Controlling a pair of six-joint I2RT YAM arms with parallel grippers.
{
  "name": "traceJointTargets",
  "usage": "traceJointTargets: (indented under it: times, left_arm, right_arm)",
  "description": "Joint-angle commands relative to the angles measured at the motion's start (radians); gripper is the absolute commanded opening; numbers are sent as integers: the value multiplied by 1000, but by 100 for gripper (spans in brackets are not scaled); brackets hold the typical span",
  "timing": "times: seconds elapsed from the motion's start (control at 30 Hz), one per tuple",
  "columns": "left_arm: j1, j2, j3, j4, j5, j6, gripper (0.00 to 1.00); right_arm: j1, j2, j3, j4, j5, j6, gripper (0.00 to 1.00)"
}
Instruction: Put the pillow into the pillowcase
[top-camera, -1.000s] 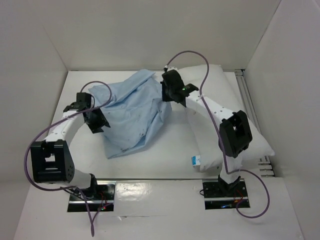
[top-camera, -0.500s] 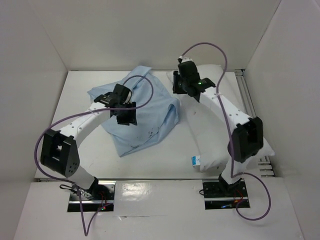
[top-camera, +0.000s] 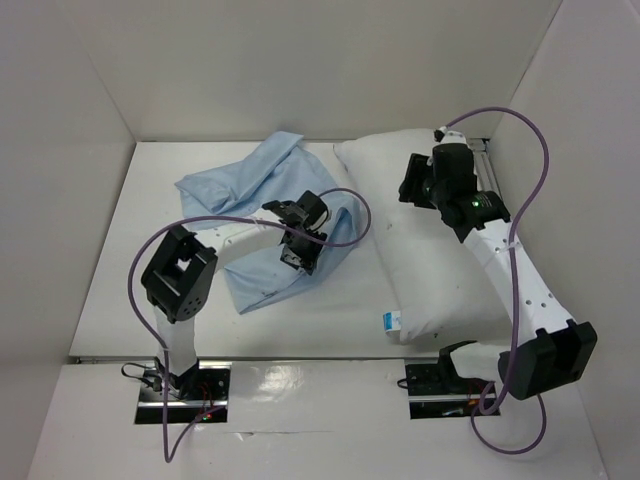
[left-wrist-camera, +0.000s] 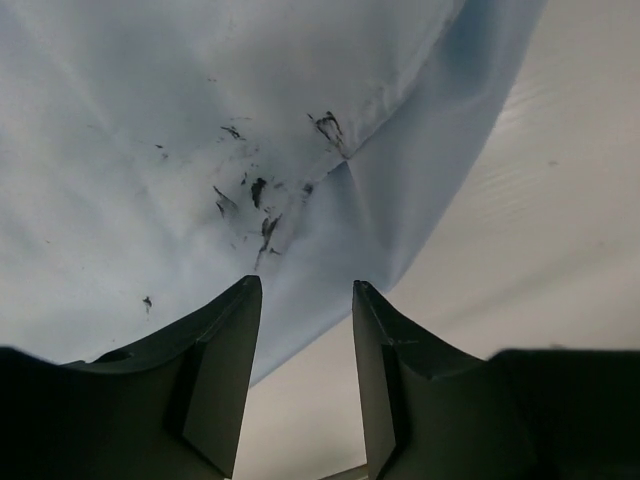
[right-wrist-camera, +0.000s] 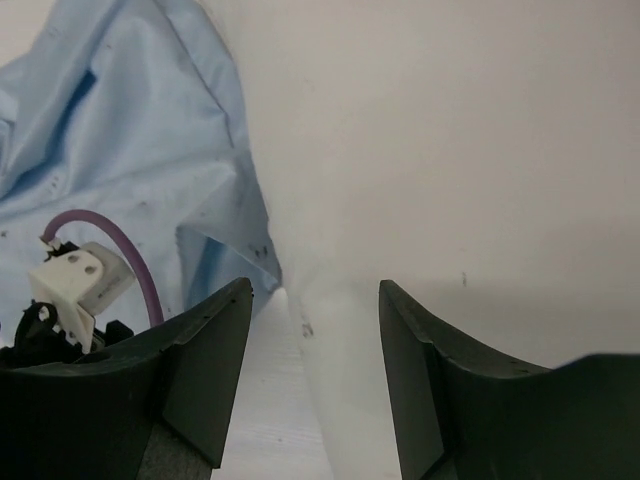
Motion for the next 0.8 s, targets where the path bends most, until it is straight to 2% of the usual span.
traceJointTargets:
  times: [0.0, 0.37, 0.6, 0.77]
  left_arm:
    - [-11, 35, 34, -10, -81, 20, 54]
    - [-11, 104, 12, 30, -138, -7, 44]
    - [-11, 127, 31, 30, -98, 13, 44]
    - [-11, 127, 31, 18, -78, 13, 49]
  right_arm:
    - [-31, -20, -34, -61, -19, 0, 61]
    - [-64, -11, -25, -61, -42, -18, 61]
    - [-74, -11, -25, -70, -42, -18, 61]
    - [-74, -11, -25, -70, -42, -18, 61]
